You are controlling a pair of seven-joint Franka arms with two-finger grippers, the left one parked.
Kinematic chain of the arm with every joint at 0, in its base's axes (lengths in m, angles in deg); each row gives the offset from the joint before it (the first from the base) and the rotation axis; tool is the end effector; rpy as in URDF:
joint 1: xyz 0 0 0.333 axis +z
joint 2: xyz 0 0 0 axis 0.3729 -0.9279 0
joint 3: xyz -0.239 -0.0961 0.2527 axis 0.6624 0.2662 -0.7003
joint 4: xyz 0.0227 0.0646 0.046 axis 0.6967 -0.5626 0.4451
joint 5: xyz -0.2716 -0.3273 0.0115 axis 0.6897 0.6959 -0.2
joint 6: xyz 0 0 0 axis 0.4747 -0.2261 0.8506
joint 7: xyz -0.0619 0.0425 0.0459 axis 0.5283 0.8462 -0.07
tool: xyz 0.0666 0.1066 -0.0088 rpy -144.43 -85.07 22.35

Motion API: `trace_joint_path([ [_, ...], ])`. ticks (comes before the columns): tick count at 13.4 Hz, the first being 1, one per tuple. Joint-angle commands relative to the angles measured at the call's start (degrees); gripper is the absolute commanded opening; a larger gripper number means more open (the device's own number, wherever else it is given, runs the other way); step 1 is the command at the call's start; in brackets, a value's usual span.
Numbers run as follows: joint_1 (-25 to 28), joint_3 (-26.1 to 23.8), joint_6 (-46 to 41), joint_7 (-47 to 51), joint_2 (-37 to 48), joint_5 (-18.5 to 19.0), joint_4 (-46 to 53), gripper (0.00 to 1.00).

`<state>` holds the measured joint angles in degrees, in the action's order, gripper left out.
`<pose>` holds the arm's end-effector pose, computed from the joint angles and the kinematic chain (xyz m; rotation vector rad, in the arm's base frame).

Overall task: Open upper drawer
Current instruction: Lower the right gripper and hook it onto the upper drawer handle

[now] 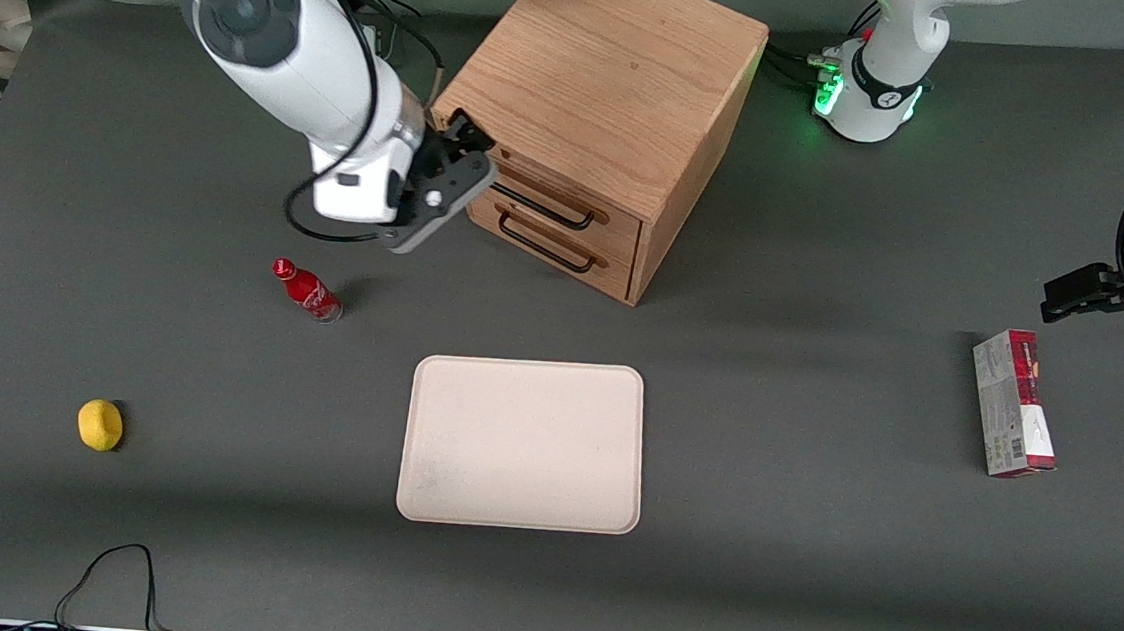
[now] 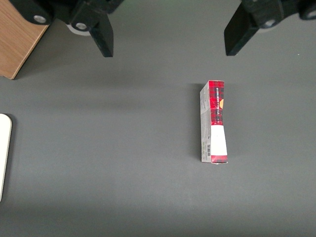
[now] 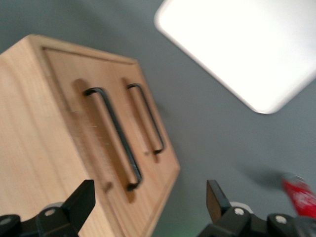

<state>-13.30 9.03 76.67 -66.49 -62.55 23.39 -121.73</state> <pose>0.5412 0.3956 0.5506 -2.6681 -1.0198 0.2884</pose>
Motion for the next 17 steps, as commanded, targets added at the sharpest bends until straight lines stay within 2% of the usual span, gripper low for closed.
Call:
trace_joint_path([
  [1, -0.16, -2.26, 1.07, -4.02, -4.96, -1.33, 0.93, 1.00],
  [5, 0.37, -4.64, 10.03, -5.08, -5.59, 1.92, -6.18, 1.00],
  [7, 0.37, -4.64, 11.10, -7.19, -5.67, 3.50, -7.86, 1.00],
  [12, 0.72, -4.73, 11.88, -7.55, -5.76, 3.68, -9.97, 1.00],
  [17, 0.98, -4.73, 16.63, -7.72, -5.85, 6.31, -13.31, 1.00],
])
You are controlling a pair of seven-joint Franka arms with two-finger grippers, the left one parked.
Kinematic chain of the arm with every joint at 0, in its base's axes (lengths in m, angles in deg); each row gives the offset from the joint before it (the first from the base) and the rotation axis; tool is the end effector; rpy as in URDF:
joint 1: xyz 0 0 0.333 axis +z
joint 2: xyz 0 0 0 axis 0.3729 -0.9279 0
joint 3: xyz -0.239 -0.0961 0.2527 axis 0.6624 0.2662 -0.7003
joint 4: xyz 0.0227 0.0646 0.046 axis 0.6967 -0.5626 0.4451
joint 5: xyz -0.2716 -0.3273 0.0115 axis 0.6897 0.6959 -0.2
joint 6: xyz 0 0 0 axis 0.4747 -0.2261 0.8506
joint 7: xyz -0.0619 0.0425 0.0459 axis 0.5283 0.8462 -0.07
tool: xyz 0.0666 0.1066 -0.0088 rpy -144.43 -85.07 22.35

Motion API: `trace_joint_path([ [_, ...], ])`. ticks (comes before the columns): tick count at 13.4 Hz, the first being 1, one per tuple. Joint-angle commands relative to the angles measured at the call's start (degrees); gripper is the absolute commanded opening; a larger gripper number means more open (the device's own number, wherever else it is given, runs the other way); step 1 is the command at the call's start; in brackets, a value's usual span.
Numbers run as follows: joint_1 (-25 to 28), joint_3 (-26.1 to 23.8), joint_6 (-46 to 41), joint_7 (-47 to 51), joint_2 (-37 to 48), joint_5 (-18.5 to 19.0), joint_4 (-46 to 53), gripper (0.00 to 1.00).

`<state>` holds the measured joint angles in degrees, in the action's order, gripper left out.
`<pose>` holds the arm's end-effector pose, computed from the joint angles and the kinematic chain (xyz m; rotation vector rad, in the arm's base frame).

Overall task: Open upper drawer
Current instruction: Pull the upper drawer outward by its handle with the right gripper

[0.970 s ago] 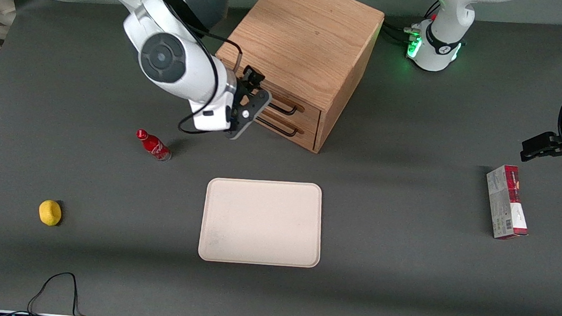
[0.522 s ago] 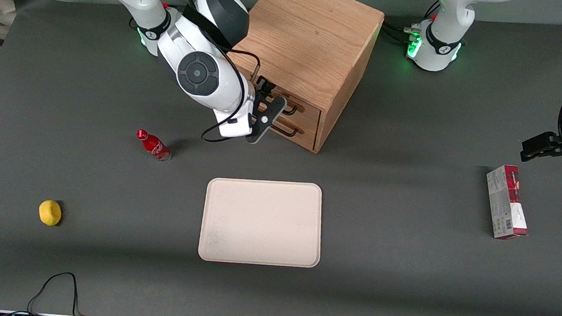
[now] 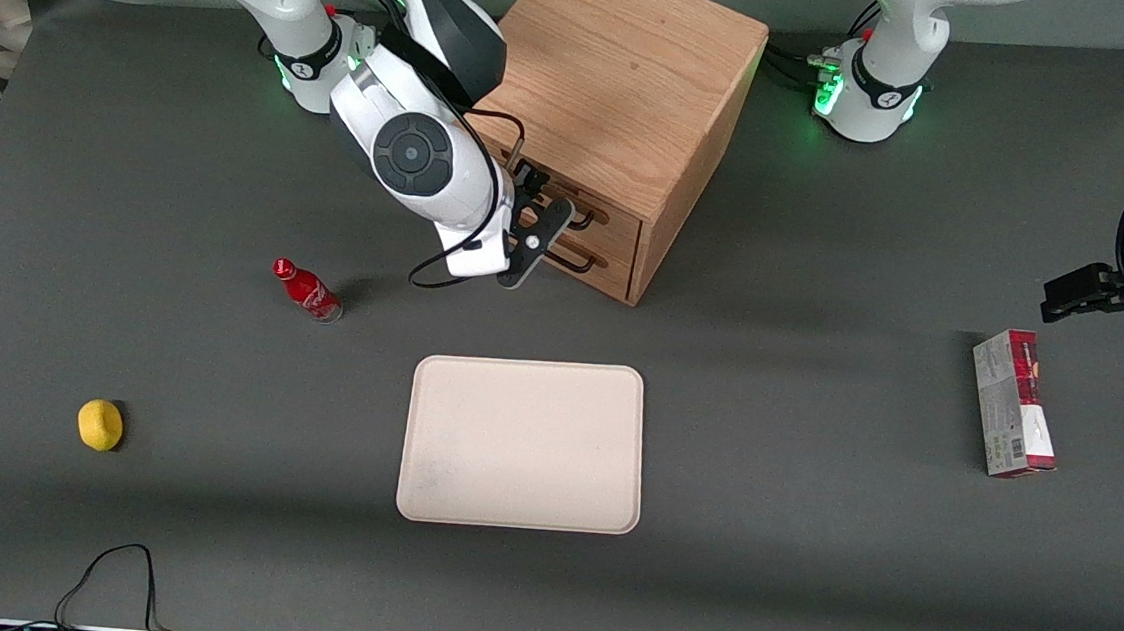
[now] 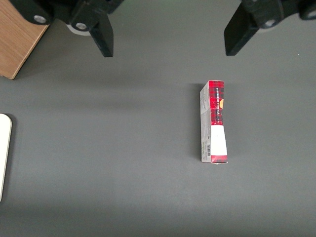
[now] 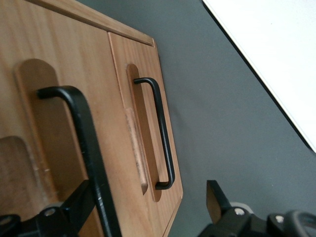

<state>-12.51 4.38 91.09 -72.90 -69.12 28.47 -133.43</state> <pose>0.5176 0.4429 0.4067 -2.5770 -1.2619 0.3352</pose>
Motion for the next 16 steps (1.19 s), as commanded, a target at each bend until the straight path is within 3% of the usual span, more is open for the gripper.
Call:
trace_joint_path([
  [1, 0.19, -0.08, 2.92, -1.32, 0.72, 1.41, -2.14, 1.00],
  [5, -0.07, 0.45, 3.10, -1.76, 0.55, 7.99, 0.04, 1.00],
  [9, -0.16, 4.48, 3.10, -1.67, -3.84, 15.81, 6.98, 1.00],
  [13, -0.16, 9.75, 3.10, -1.76, -7.97, 16.44, 13.05, 1.00],
  [16, -0.16, 10.29, 3.10, -1.67, -11.22, 16.61, 17.53, 1.00],
])
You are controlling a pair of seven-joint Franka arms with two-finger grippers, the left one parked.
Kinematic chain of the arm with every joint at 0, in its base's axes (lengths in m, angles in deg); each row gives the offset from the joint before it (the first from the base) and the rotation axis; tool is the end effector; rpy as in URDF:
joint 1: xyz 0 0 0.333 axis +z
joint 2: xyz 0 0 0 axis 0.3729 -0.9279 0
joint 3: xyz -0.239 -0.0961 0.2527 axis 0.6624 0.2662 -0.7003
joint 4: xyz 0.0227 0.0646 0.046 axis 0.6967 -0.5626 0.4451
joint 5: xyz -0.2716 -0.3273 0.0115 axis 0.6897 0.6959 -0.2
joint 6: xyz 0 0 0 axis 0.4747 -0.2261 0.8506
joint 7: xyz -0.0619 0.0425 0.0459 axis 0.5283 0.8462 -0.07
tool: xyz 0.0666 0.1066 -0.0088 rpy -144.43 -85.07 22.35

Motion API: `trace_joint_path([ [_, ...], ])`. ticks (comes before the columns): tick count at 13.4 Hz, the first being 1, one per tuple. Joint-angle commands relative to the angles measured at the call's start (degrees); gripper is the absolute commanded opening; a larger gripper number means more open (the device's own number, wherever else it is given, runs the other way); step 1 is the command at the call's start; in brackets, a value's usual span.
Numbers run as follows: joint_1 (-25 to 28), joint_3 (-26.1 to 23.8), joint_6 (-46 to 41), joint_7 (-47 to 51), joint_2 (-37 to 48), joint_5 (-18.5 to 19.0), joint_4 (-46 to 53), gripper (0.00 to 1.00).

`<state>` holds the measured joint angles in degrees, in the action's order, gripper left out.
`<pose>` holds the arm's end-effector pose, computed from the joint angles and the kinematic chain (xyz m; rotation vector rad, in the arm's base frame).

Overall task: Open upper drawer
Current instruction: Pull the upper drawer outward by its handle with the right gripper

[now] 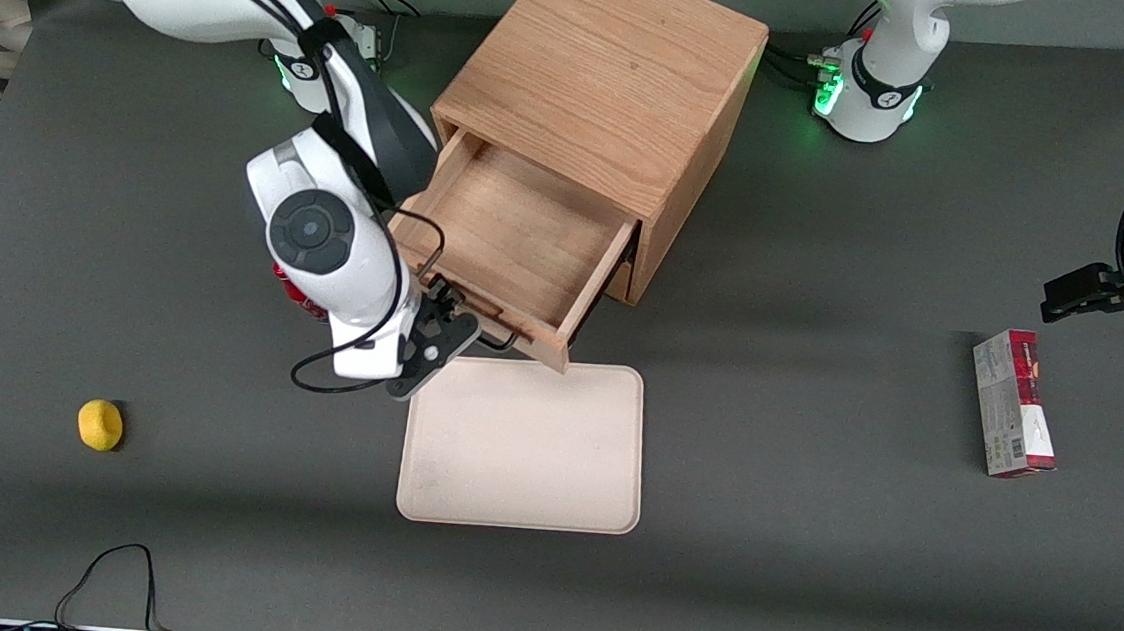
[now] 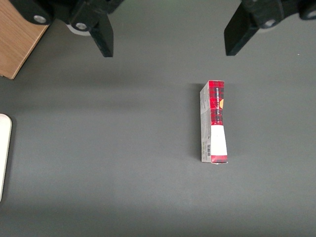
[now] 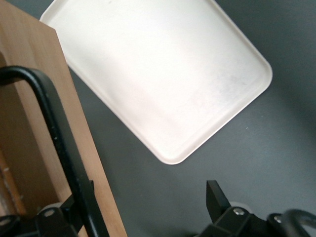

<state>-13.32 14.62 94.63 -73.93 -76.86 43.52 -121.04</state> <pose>0.6683 0.3407 0.3986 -2.8583 -1.2051 0.0588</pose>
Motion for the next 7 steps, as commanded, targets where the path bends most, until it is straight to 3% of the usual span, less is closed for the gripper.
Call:
trace_joint_path([
  [1, 0.66, 1.00, -0.44, -0.55, -4.02, 1.57, 6.38, 1.00],
  [7, 0.66, 4.09, -1.93, 0.59, -1.13, 2.80, 11.66, 1.00],
])
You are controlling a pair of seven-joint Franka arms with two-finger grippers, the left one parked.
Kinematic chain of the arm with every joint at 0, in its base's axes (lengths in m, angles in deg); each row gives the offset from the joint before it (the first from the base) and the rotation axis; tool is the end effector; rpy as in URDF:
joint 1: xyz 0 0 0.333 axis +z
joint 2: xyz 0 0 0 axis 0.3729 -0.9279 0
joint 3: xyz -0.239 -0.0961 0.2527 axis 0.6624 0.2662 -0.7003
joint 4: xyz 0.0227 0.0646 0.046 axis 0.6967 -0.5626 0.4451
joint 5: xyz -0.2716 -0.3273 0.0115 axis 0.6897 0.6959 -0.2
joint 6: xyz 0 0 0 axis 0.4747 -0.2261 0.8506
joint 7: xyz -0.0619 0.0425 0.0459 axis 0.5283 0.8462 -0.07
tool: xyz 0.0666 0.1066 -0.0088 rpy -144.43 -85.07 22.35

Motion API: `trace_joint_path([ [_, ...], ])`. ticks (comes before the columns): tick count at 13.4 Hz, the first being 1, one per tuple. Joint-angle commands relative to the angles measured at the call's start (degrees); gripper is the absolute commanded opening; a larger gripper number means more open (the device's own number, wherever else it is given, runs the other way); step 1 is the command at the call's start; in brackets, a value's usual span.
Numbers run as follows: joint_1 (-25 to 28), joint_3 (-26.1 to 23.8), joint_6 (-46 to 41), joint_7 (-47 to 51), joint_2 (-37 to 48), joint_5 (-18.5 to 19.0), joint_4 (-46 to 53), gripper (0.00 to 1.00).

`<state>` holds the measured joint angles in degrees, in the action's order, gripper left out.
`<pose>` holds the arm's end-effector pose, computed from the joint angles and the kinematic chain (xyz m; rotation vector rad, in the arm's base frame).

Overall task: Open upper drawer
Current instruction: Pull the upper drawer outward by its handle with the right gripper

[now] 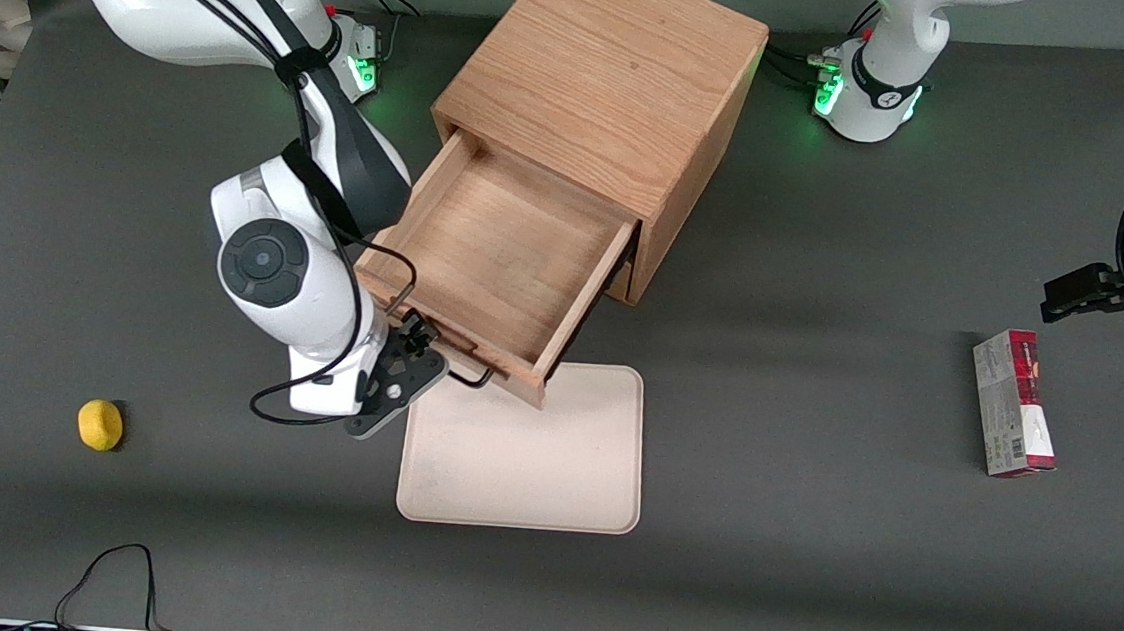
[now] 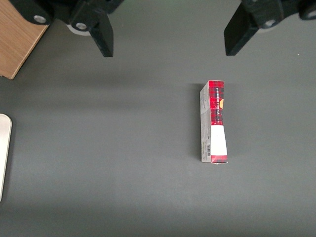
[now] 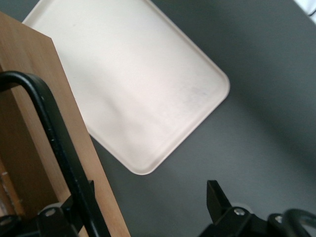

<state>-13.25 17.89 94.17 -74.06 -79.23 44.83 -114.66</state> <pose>0.7104 0.3085 0.4163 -2.9225 -1.1318 -0.0310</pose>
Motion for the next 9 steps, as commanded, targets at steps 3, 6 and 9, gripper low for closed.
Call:
trace_joint_path([
  [3, 0.40, 1.17, -3.85, 0.90, 1.60, -4.80, 5.37, 1.00],
  [6, 0.31, 2.31, -3.85, 0.29, 1.42, -6.86, 4.93, 1.00],
  [9, 0.23, 2.40, -3.94, 0.55, 1.51, -6.77, 5.02, 1.00],
])
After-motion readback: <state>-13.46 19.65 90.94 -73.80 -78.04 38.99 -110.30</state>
